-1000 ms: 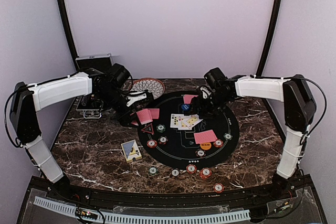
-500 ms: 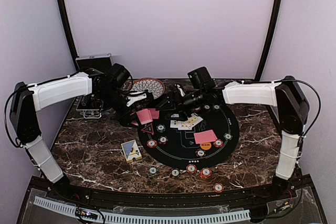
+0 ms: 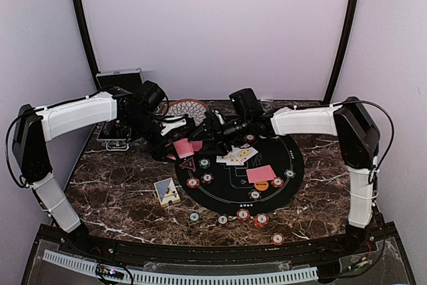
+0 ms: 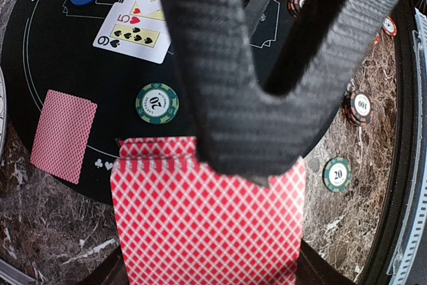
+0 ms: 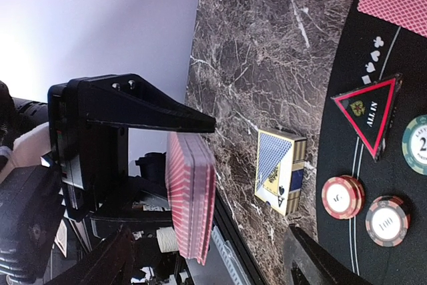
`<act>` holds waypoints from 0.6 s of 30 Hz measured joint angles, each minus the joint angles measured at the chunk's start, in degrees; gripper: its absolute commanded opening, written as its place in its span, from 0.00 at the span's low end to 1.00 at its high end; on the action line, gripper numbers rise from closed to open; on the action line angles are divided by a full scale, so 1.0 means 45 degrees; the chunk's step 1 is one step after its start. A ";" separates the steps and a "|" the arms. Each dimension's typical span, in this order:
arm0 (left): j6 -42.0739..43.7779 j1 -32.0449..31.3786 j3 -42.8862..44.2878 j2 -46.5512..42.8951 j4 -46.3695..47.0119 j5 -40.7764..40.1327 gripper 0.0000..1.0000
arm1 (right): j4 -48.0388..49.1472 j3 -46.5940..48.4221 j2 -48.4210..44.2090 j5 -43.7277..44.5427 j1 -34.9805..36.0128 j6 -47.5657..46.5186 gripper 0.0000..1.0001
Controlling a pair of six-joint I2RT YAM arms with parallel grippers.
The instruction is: Distribute texas hold em gaming equipment
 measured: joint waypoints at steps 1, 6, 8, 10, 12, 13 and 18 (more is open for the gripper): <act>0.0000 0.0000 0.0000 0.0000 0.0000 0.0005 0.00 | 0.0058 0.0141 0.0107 -0.0063 0.0029 0.0044 0.78; -0.0005 0.0000 0.0000 0.0000 0.0005 0.0044 0.00 | 0.0335 0.0782 0.0646 -0.0262 0.0170 0.0257 0.78; -0.0005 0.0000 0.0005 0.0000 0.0000 0.0053 0.00 | 0.0403 0.1078 0.0913 -0.0350 0.0248 0.0316 0.78; -0.0005 0.0000 0.0005 0.0000 0.0000 0.0058 0.00 | 0.0432 0.1345 0.1156 -0.0437 0.0340 0.0330 0.78; -0.0005 0.0000 0.0005 0.0000 0.0000 0.0073 0.00 | 0.0413 0.1583 0.1384 -0.0505 0.0427 0.0345 0.78; -0.0005 0.0000 0.0005 0.0000 0.0000 0.0083 0.00 | 0.0413 0.1681 0.1491 -0.0539 0.0461 0.0345 0.78; 0.0000 0.0000 0.0005 0.0000 -0.0005 0.0092 0.00 | 0.0282 0.2137 0.1919 -0.0641 0.0525 0.0335 0.77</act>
